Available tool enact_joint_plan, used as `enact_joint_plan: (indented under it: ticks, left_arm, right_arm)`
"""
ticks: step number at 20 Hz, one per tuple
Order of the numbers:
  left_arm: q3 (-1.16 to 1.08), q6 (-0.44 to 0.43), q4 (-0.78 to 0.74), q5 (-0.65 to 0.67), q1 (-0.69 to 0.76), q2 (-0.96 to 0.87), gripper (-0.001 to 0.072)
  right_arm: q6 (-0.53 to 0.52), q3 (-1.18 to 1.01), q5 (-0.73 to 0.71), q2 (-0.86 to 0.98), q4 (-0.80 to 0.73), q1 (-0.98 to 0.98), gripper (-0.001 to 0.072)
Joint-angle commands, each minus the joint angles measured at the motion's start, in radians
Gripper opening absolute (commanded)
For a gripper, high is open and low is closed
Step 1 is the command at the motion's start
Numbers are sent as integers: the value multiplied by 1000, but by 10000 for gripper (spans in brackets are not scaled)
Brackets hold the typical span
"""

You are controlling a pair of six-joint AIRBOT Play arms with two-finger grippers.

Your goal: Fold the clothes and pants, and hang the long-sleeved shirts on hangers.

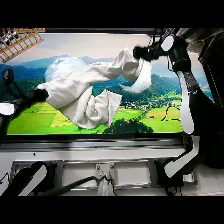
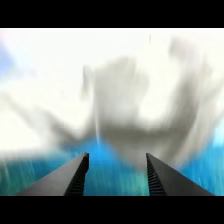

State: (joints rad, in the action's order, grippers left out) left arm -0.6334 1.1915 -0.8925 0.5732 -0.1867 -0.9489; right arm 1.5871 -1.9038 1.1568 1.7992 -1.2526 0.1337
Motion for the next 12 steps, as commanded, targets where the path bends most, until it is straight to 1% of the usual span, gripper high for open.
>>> enact_joint_plan:
  ticks: [1,3,6,9,10,12]
  left_arm:
    - [36,36,-82,159,-50,0,28]
    - [37,36,-120,182,-50,3,28]
    - [40,36,-156,180,-50,3,28]
    - [40,36,-164,180,-53,3,28]
    - [40,36,-164,182,-53,3,29]
    - [40,36,-163,190,-53,3,29]
  right_arm:
    - [-29,139,257,-81,-9,13,401]
    - [-41,303,252,-196,5,34,399]
    - [-67,601,181,-371,123,82,399]
    - [-82,852,114,-468,222,154,400]
    - [-84,924,64,-489,250,178,399]
    - [-101,1059,-81,-524,346,231,399]
